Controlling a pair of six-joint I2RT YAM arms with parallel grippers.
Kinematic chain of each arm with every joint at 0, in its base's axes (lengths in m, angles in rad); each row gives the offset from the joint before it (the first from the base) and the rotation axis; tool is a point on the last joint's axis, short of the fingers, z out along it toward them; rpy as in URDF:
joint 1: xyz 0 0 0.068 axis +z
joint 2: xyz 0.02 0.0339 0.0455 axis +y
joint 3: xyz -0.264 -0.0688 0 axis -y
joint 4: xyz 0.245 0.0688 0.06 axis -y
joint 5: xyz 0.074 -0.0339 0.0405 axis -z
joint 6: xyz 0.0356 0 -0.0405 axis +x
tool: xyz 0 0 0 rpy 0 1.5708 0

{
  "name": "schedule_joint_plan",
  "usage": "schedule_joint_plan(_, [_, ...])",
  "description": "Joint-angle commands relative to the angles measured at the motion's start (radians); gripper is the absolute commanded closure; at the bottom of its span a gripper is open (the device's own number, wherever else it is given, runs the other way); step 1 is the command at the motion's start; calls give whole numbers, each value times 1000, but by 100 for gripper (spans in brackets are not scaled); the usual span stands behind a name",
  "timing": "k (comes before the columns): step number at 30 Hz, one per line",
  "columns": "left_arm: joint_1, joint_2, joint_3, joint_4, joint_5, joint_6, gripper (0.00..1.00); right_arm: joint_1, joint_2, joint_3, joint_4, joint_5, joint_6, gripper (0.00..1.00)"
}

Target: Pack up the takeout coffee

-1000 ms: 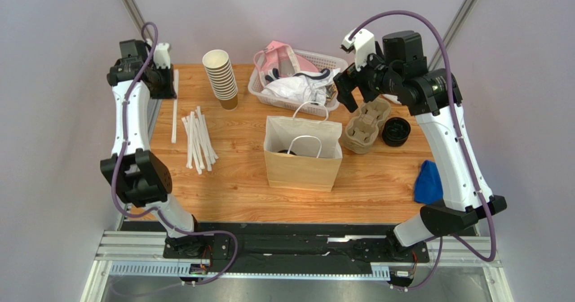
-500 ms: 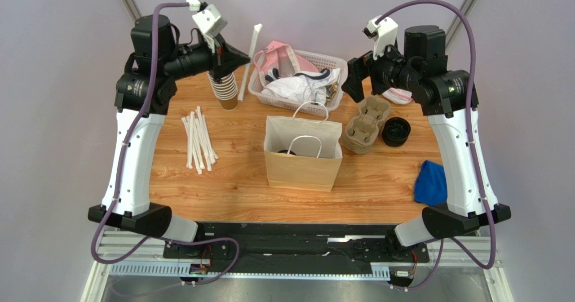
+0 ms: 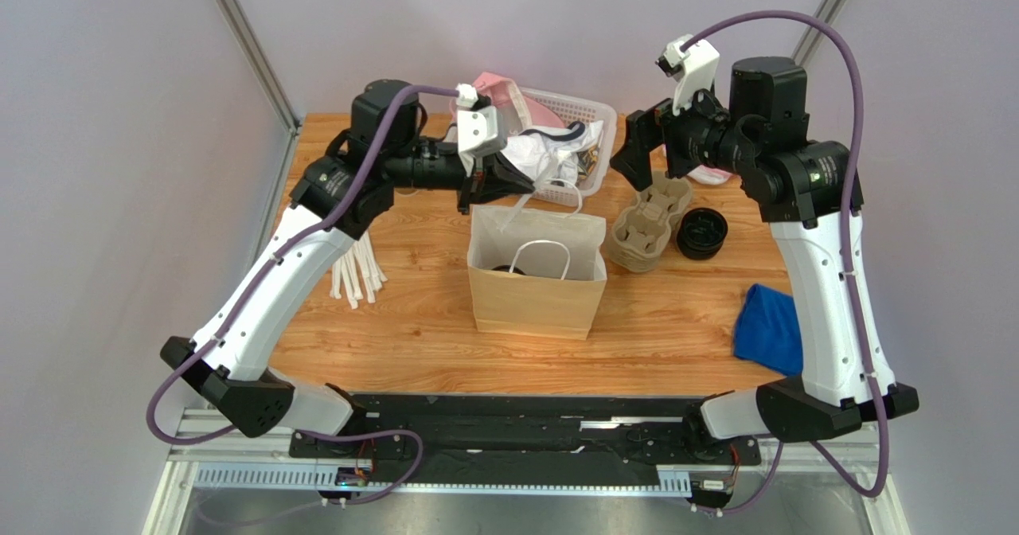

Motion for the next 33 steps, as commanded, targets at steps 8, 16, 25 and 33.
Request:
schedule_joint_plan(8, [-84,24,-128,37,-35,-39,100,-3,-43,-52,30,-28,11,0])
schedule_joint_plan(16, [-91,45,-179,-12,-51,-45,100,-5,-82,-101,30,-18,6,0])
schedule_joint_plan(25, [-96,65,-199,-127,-103,-13,100,-6,-108,-137,32,0,2,0])
schedule_joint_plan(33, [-99,93,-154,-254,-170,53,80,-6,-123,-151,32,8,0,0])
